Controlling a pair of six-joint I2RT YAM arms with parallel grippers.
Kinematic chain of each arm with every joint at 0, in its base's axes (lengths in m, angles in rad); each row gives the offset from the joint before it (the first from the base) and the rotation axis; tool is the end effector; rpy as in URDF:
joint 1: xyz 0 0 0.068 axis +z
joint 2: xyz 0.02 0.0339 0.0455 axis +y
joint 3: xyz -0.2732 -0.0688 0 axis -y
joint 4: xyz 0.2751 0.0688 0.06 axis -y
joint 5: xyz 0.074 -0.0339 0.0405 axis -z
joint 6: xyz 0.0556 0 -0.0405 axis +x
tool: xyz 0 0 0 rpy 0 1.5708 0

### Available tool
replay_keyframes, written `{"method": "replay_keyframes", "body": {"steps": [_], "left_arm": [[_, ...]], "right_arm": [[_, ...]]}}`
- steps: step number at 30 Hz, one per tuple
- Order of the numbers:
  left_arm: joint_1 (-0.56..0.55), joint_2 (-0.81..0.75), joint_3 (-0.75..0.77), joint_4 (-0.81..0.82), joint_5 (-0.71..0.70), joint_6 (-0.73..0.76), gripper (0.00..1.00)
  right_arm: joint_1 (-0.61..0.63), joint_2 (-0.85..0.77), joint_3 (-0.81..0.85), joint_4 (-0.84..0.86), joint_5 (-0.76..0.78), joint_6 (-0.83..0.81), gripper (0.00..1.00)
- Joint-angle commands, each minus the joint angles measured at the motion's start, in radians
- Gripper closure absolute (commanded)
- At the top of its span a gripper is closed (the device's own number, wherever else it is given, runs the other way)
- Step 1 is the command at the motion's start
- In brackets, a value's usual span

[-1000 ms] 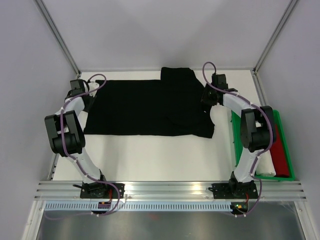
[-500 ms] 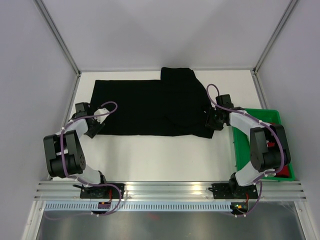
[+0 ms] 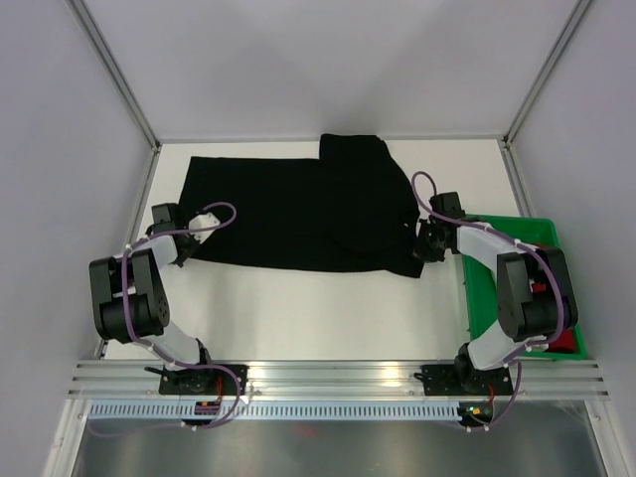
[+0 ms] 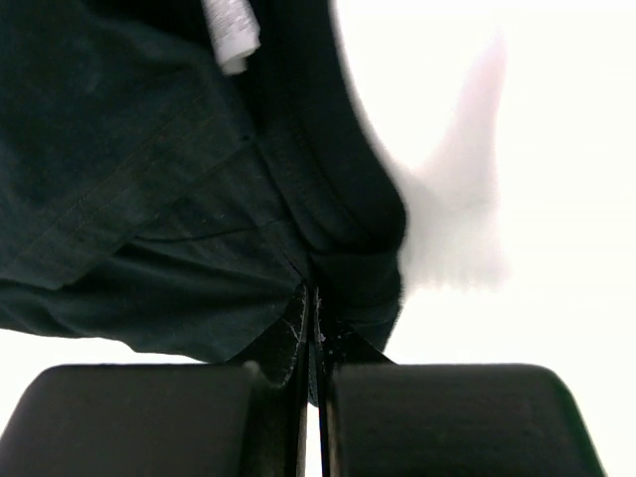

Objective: Roll the t-shirts
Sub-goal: Fold the tshirt

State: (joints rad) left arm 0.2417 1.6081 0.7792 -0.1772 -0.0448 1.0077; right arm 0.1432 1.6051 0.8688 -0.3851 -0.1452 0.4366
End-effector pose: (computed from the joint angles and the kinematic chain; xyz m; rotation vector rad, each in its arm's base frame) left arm 0.3195 0.0813 0.1148 0.9798 2.4783 0.5006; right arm 0.3250 0.0550 0.1300 0.3540 2.7059 0.3684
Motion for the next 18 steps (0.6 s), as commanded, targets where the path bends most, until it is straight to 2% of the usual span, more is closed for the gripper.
{"method": "replay_keyframes", "body": {"steps": [1,8,9,11,12,15,18], "left_arm": [[0.008,0.033,-0.038,-0.015,-0.027,0.040,0.98],[0.010,0.012,-0.044,-0.013,-0.032,0.060,0.98],[0.010,0.010,-0.046,-0.011,-0.032,0.063,0.98],[0.010,0.000,-0.052,-0.013,-0.029,0.066,0.98],[0.010,-0.005,-0.055,-0.015,-0.021,0.071,0.98],[0.008,-0.020,-0.061,-0.024,0.002,0.065,0.98],[0.008,-0.031,-0.061,-0.036,0.008,0.055,0.98]], "right_arm": [[-0.043,-0.045,0.045,-0.031,0.078,-0.016,1.00],[-0.065,0.005,0.055,-0.040,0.085,-0.045,0.99],[-0.065,0.012,0.056,-0.041,0.094,-0.047,0.95],[-0.067,0.015,0.065,-0.046,0.101,-0.050,0.73],[-0.067,0.010,0.071,-0.047,0.081,-0.049,0.58],[-0.067,-0.023,0.072,-0.060,0.082,-0.045,0.51],[-0.065,-0.085,0.035,-0.086,0.069,-0.027,0.50]]}}
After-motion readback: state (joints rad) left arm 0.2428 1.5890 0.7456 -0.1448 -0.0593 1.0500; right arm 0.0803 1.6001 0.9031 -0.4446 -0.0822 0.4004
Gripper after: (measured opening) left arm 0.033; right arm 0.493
